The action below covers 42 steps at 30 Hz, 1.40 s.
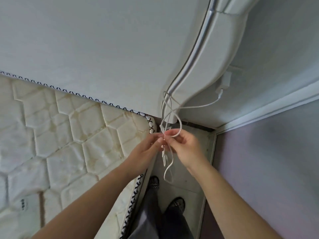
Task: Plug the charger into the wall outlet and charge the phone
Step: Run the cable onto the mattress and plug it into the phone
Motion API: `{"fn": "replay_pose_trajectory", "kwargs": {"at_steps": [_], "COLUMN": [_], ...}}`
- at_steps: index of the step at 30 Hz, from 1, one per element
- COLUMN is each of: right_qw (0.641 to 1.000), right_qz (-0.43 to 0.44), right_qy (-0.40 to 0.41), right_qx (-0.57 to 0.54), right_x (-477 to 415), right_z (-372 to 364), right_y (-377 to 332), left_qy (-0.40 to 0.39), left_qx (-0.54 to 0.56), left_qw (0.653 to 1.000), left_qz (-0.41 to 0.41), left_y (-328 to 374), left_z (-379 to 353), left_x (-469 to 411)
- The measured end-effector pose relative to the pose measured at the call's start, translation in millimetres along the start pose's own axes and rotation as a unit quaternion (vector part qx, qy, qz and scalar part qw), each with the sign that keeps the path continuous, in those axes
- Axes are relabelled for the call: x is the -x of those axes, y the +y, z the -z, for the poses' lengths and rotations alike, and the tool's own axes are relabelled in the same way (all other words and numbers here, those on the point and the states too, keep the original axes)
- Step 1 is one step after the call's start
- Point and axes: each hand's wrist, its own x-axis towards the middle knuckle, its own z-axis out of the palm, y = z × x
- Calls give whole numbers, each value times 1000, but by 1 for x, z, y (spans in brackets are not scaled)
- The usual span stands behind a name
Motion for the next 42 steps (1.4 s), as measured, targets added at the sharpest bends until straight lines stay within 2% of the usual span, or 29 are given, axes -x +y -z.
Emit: {"fn": "replay_pose_trajectory", "kwargs": {"at_steps": [5,9,11,13,15,17,20,24,27,29,31,33,35,37,38,40,42], "right_qw": [997,996,998,1000,999,999,996,995,998,993,974,933,872,822,813,825,865], "right_qz": [-3,-11,-11,-4,3,15,45,39,5,-10,-16,-15,-6,21,37,44,24], "right_qy": [-2,12,23,29,34,48,81,94,43,-25,-100,-177,-250,-308,-319,-307,-260], "right_qx": [-79,-84,-49,0,-4,-15,-13,6,47,114,204,312,420,478,485,472,429], "right_x": [-7,-14,-13,-6,2,10,13,23,35,41,45,46,46,43,41,32,14], "right_z": [-44,-72,-77,-78,-81,-85,-92,-109,-136,-163,-197,-234,-269,-299,-311,-327,-335], "right_y": [-23,-25,-16,-1,15,26,28,28,30,33,41,55,73,94,103,121,135], "left_qy": [13,144,192,181,148,154,220,329,333,323,305,290,279,282,287,295,316], "left_qx": [-8,-69,-83,-101,-108,-118,-133,-47,-18,-10,4,32,76,120,137,149,123], "left_qw": [1000,987,978,978,982,979,964,941,941,945,951,955,957,951,947,943,940], "left_qz": [5,-11,-25,-36,-42,-55,-71,-60,-53,-52,-47,-41,-39,-38,-39,-42,-31], "left_y": [-3,-10,-12,-13,-13,-13,-13,-9,-8,-11,-17,-24,-32,-44,-51,-71,-99], "left_z": [14,57,82,100,112,125,154,190,207,213,217,224,235,249,257,271,285], "left_x": [30,51,60,66,70,75,85,99,113,126,140,153,163,169,169,168,164]}}
